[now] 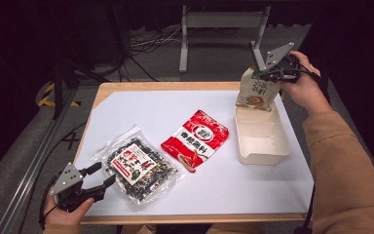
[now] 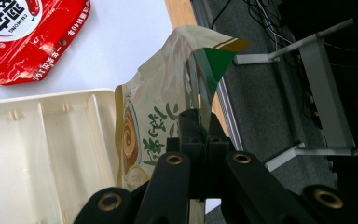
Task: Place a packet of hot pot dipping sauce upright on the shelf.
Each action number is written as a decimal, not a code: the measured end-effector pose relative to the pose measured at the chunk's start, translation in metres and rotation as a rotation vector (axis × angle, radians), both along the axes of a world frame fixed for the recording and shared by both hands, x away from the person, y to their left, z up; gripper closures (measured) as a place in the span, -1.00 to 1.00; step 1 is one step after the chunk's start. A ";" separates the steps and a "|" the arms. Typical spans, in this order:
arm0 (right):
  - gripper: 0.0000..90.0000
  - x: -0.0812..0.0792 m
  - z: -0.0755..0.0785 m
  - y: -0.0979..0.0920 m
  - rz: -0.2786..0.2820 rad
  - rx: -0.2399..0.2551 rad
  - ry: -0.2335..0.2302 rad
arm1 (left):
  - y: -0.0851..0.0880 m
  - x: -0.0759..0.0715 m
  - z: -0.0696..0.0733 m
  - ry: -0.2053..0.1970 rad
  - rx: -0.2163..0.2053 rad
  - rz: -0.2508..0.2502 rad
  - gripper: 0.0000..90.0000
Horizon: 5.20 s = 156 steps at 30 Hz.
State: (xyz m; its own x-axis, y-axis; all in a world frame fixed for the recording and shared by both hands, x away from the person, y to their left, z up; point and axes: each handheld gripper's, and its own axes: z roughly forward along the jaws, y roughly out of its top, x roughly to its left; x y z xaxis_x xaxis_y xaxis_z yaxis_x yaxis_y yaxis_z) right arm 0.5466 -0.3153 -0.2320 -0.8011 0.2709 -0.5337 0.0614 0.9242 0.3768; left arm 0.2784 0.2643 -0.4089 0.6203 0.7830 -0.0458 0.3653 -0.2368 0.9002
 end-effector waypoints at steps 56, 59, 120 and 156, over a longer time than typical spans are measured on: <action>0.34 -0.002 -0.038 0.000 -0.151 0.073 0.099 | -0.006 0.008 0.000 -0.003 0.003 -0.029 -0.26; 0.21 -0.006 -0.032 -0.005 -0.164 0.091 0.048 | -0.007 0.009 0.000 0.002 -0.001 -0.035 -0.26; 0.11 -0.088 -0.031 0.052 -0.359 0.706 0.343 | -0.031 0.038 0.004 -0.011 0.001 -0.123 -0.27; 0.01 -0.048 -0.101 0.108 -0.430 0.588 0.418 | -0.012 0.017 0.001 -0.009 0.017 -0.050 -0.27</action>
